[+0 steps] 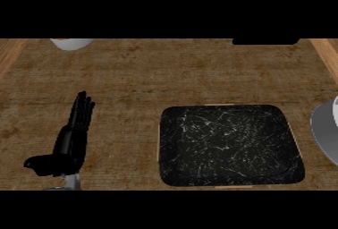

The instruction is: Pick the bell pepper from the tray and place it in the pot

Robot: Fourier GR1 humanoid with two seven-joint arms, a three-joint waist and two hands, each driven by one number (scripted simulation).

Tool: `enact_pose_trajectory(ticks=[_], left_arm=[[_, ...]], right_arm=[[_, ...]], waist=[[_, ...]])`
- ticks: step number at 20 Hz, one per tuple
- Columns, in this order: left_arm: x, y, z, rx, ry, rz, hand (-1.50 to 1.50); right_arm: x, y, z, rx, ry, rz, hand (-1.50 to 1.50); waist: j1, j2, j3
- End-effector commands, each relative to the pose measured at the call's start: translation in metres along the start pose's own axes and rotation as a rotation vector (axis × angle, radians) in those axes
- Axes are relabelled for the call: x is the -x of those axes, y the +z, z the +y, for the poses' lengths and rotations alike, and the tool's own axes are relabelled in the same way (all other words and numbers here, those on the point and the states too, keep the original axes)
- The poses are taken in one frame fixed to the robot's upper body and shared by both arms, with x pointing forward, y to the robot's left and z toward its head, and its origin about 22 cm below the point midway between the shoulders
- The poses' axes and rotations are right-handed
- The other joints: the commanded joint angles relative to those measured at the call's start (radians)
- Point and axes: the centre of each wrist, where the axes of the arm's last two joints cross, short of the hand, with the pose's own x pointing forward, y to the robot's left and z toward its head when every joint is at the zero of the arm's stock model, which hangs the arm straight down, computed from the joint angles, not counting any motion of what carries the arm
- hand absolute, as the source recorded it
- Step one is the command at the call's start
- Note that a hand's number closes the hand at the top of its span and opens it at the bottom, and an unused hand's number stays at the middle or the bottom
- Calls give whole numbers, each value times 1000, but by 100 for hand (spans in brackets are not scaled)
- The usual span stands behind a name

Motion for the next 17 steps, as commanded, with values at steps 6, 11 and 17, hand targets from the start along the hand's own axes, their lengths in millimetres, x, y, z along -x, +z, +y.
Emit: enact_pose_trajectory(ticks=[6,11,17], left_arm=[[2,-1,-7,16,2,14,0],[3,5,6,3,-13,5,0],[-4,13,3,9,-4,3,0]], right_arm=[[35,-7,-58,40,-20,-23,-150],[50,5,-88,126,-58,-12,-150],[56,-7,-117,187,-33,9,-150]], waist=[[2,1,0],[1,0,0],[4,0,2]])
